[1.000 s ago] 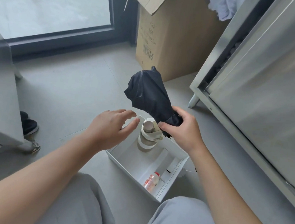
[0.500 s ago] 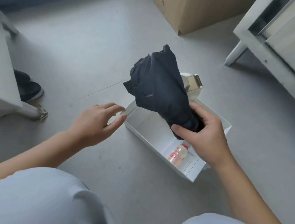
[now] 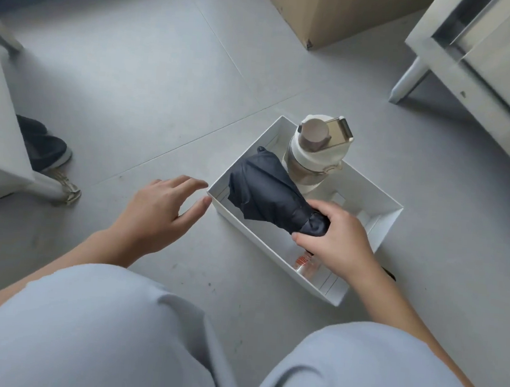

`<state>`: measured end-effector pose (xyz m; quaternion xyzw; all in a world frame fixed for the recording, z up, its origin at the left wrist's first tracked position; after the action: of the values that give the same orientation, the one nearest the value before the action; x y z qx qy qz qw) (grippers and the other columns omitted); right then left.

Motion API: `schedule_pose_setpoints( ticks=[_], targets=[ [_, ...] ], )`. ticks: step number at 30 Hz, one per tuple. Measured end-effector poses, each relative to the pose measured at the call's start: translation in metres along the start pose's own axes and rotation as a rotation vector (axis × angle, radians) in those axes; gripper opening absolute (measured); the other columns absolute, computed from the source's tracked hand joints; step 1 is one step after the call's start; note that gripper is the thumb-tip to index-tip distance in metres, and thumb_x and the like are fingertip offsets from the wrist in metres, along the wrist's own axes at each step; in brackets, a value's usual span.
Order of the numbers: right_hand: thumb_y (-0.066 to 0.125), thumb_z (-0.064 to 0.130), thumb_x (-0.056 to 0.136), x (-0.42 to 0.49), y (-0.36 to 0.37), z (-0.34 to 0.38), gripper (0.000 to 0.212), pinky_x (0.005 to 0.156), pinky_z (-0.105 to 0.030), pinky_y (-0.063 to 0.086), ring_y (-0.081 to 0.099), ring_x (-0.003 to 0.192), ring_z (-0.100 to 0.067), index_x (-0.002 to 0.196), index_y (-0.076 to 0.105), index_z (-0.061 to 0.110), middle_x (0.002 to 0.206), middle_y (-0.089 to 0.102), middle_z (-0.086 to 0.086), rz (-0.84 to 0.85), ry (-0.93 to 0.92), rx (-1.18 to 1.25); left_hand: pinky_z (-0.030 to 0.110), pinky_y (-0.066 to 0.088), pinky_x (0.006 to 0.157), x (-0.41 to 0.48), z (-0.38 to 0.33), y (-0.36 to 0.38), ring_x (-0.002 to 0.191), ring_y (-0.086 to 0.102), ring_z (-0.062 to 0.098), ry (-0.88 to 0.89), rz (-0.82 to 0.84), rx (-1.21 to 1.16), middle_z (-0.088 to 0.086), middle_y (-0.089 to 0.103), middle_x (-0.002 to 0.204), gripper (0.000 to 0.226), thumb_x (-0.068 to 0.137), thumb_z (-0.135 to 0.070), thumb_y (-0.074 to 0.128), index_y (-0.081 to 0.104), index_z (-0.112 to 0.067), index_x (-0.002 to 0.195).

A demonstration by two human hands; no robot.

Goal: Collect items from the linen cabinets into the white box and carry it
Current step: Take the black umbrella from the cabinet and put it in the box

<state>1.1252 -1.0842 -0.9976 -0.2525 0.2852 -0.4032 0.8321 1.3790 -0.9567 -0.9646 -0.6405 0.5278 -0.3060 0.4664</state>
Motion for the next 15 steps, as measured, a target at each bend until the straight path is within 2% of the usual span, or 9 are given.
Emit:
schedule_pose_setpoints(
  ticks=[4,7,10,12,15],
  targets=[
    [0.078,0.032,0.069,0.005,0.018,0.002,0.036,0.075,-0.036,0.054,0.062,0.087,-0.02,0.104,0.069,0.03,0.095,0.067,0.008,0.077,0.006,-0.155,0.03,0.042,0.083,0.005,-0.009,-0.007,0.097,0.063,0.021,0.022,-0.019,0.051,-0.006,0.068,0.115,0.047,0.098,-0.055,0.035,0.062,-0.023,0.122],
    [0.074,0.033,0.07,0.014,0.032,0.002,0.028,0.071,-0.035,0.053,0.063,0.086,-0.025,0.097,0.068,0.027,0.087,0.067,0.006,0.139,0.04,-0.284,0.034,0.046,0.088,0.009,-0.019,-0.009,0.101,0.063,0.02,0.075,-0.011,0.085,-0.006,0.065,0.12,0.048,0.099,-0.054,0.035,0.062,-0.022,0.121],
    [0.073,0.035,0.071,0.018,0.035,0.0,0.027,0.066,-0.032,0.046,0.062,0.086,-0.025,0.095,0.065,0.028,0.086,0.065,0.007,0.142,0.062,-0.315,0.035,0.046,0.088,0.013,-0.023,-0.01,0.104,0.061,0.02,0.106,-0.004,0.122,-0.006,0.064,0.122,0.047,0.099,-0.054,0.034,0.062,-0.022,0.119],
    [0.074,0.038,0.071,0.018,0.036,0.0,0.033,0.069,-0.031,0.046,0.062,0.092,-0.025,0.102,0.065,0.03,0.094,0.066,0.007,0.146,0.062,-0.34,0.034,0.045,0.089,0.013,-0.024,-0.009,0.107,0.06,0.02,0.123,0.003,0.148,-0.006,0.063,0.122,0.048,0.099,-0.055,0.033,0.063,-0.022,0.118],
    [0.075,0.051,0.068,0.015,0.035,-0.003,0.054,0.08,-0.034,0.051,0.061,0.101,-0.021,0.117,0.062,0.034,0.107,0.065,0.009,0.207,0.058,-0.38,0.035,0.044,0.091,0.014,-0.026,-0.01,0.109,0.059,0.021,0.139,0.007,0.152,-0.006,0.063,0.122,0.049,0.099,-0.056,0.033,0.062,-0.022,0.119]
  ],
)
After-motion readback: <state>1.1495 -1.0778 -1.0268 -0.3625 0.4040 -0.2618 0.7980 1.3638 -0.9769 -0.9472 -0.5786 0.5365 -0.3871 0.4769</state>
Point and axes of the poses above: each hand's wrist, its own x-axis towards the middle knuckle, its own y-axis out of the palm, z = x × y, the point moved 10 cm from there along x, towards the middle knuckle
